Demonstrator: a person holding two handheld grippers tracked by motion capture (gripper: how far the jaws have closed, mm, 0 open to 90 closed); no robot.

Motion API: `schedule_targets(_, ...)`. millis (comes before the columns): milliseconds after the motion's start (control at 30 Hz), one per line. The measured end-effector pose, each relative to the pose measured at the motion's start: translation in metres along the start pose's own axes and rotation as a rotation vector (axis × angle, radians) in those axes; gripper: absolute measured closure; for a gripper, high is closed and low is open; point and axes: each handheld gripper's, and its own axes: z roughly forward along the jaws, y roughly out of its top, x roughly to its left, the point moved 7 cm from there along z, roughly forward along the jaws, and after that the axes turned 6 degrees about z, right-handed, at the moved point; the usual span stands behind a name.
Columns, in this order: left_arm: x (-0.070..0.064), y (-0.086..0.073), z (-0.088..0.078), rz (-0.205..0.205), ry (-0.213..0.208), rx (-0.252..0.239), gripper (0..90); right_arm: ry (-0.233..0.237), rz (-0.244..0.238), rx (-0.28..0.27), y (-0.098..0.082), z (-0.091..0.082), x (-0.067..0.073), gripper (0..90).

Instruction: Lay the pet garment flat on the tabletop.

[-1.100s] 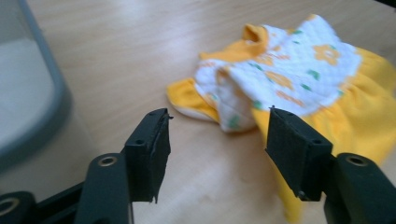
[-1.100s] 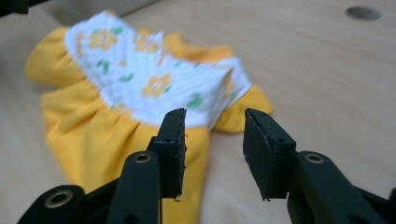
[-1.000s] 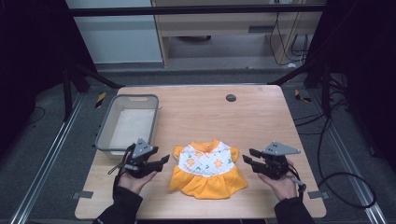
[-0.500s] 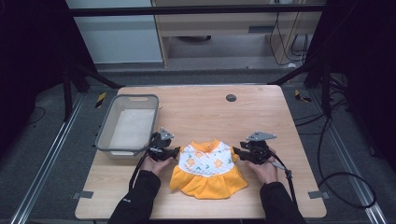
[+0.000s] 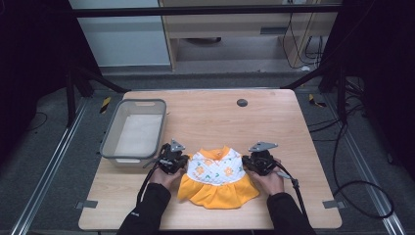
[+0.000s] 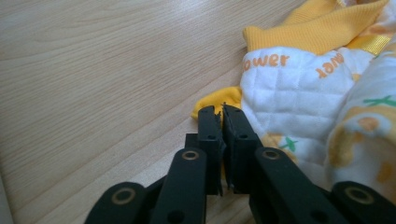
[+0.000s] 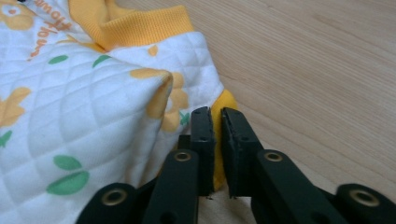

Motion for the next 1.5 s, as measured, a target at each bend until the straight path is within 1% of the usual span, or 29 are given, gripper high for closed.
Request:
schedule_targets(167,0.001,0.000,-0.001,-0.009,0.003,0.000,88.9,0.006,0.019,0.004,0.001,-0.003,0.000,87.0)
schedule_targets(200,0.002,0.002,-0.004,-0.009,0.009,-0.011,89.0,0.002,0.010,-0.002,0.003,-0.005,-0.001,87.1)
schedule_targets(267,0.005,0.008,-0.014,-0.006,0.011,-0.042,89.1,0.008,0.009,-0.040,0.011,-0.015,0.001,87.2)
schedule_targets(367,0.007,0.024,-0.036,-0.001,0.018,-0.115,89.1,0.022,-0.008,-0.120,0.026,-0.034,0.006,87.3)
schedule_targets(433,0.006,0.039,-0.052,0.025,0.031,-0.168,89.2,0.018,-0.041,-0.180,0.039,-0.047,0.011,87.2)
schedule_targets(500,0.005,0.056,-0.067,0.041,0.046,-0.222,89.2,0.006,-0.059,-0.231,0.050,-0.056,0.014,87.2)
schedule_targets(533,0.006,0.065,-0.073,0.055,0.064,-0.243,89.2,0.000,-0.061,-0.260,0.056,-0.060,0.015,87.2)
schedule_targets(567,0.006,0.072,-0.077,0.062,0.079,-0.261,89.2,-0.016,-0.064,-0.286,0.063,-0.063,0.014,87.2)
schedule_targets(600,0.009,0.084,-0.083,0.070,0.105,-0.286,89.2,-0.031,-0.067,-0.307,0.069,-0.065,0.014,87.1)
schedule_targets(633,0.012,0.093,-0.086,0.067,0.127,-0.307,89.2,-0.056,-0.061,-0.342,0.079,-0.067,0.011,87.0)
schedule_targets(667,0.018,0.103,-0.087,0.052,0.159,-0.326,89.1,-0.086,-0.051,-0.373,0.087,-0.068,0.008,86.7)
schedule_targets(700,0.022,0.108,-0.086,0.038,0.179,-0.333,88.4,-0.130,-0.038,-0.404,0.097,-0.067,0.003,85.8)
schedule_targets(733,0.027,0.113,-0.083,0.021,0.206,-0.330,87.1,-0.155,-0.030,-0.416,0.102,-0.066,0.000,84.2)
schedule_targets(767,0.033,0.116,-0.080,-0.001,0.237,-0.326,80.8,-0.180,-0.015,-0.414,0.106,-0.062,-0.004,79.8)
schedule_targets(800,0.039,0.118,-0.076,-0.022,0.267,-0.315,67.7,-0.209,-0.007,-0.398,0.110,-0.057,-0.008,74.3)
schedule_targets(833,0.040,0.117,-0.074,-0.043,0.257,-0.306,60.4,-0.251,-0.012,-0.375,0.112,-0.053,-0.013,68.6)
schedule_targets(867,0.041,0.116,-0.073,-0.068,0.238,-0.303,58.7,-0.266,-0.018,-0.366,0.112,-0.051,-0.015,65.2)
schedule_targets(933,0.040,0.112,-0.074,-0.097,0.209,-0.323,54.7,-0.268,-0.016,-0.350,0.111,-0.050,-0.018,62.4)
schedule_targets(1000,0.037,0.104,-0.079,-0.100,0.176,-0.323,54.2,-0.246,-0.016,-0.350,0.108,-0.052,-0.016,59.6)
schedule_targets(1033,0.036,0.101,-0.080,-0.097,0.171,-0.322,52.9,-0.224,-0.022,-0.342,0.104,-0.056,-0.013,57.9)
schedule_targets(1067,0.034,0.097,-0.084,-0.100,0.153,-0.323,52.0,-0.217,-0.030,-0.338,0.101,-0.058,-0.012,56.5)
schedule_targets(1133,0.030,0.088,-0.090,-0.100,0.118,-0.320,50.5,-0.184,-0.050,-0.325,0.094,-0.065,-0.006,53.8)
schedule_targets(1200,0.026,0.080,-0.094,-0.093,0.101,-0.307,49.8,-0.170,-0.061,-0.316,0.087,-0.071,-0.002,51.5)
schedule_targets(1233,0.024,0.074,-0.097,-0.082,0.088,-0.289,49.3,-0.155,-0.061,-0.314,0.083,-0.074,0.000,49.5)
schedule_targets(1300,0.017,0.061,-0.101,-0.065,0.066,-0.279,49.2,-0.132,-0.060,-0.297,0.073,-0.081,0.004,47.7)
schedule_targets(1333,0.014,0.054,-0.103,-0.060,0.044,-0.263,49.1,-0.119,-0.060,-0.284,0.068,-0.083,0.006,47.4)
schedule_targets(1400,0.009,0.044,-0.105,-0.055,0.010,-0.261,48.9,-0.087,-0.048,-0.271,0.059,-0.086,0.011,46.1)
schedule_targets(1433,0.006,0.039,-0.106,-0.051,0.000,-0.254,48.9,-0.071,-0.047,-0.266,0.055,-0.088,0.013,45.7)
schedule_targets(1500,0.002,0.028,-0.107,-0.038,-0.002,-0.234,49.3,-0.050,-0.044,-0.251,0.046,-0.090,0.017,45.4)
